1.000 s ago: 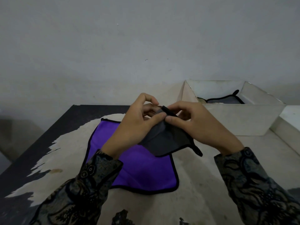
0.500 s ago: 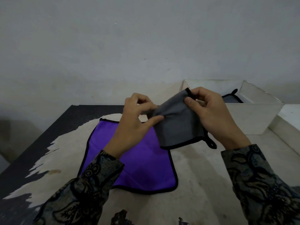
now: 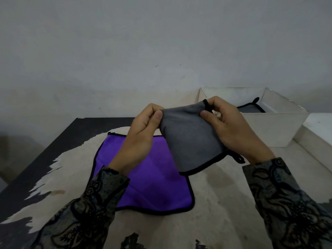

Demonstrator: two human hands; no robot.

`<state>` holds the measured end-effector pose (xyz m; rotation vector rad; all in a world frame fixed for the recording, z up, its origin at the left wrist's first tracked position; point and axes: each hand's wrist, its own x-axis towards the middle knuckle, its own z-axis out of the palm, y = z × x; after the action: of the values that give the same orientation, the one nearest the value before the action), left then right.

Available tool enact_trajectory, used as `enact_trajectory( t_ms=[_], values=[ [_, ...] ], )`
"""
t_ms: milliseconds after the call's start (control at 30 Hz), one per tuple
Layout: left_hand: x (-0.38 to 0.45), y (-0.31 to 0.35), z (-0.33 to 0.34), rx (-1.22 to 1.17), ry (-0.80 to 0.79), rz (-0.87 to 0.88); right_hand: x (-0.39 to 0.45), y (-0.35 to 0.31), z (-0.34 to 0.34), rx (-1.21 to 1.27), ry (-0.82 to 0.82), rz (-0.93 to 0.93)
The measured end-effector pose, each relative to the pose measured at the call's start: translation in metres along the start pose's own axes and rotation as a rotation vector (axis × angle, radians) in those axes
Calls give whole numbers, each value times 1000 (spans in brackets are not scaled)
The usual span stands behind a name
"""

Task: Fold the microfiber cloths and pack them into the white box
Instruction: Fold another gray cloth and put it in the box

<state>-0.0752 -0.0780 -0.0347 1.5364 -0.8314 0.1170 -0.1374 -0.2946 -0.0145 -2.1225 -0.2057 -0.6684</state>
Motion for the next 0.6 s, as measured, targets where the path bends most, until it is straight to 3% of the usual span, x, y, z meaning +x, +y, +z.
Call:
enact_trajectory(
  t_ms=[67,133,267,467,600],
  values=[
    [0,2,2,-72,31,-56,-1,-1,0,16,-23,0],
    [0,5,3,5,35,-66,-1,-4,0,45,-28,2],
    [-2,5,0,86,-63,-64,-2,-6,0,83,-2,1],
    [-3,-8,-19,659,-101,27,-5,-10,-3,128,24,5],
    [-2,-8,-25,648,-177,152,-4,-9,-2,188,51,6]
  ],
)
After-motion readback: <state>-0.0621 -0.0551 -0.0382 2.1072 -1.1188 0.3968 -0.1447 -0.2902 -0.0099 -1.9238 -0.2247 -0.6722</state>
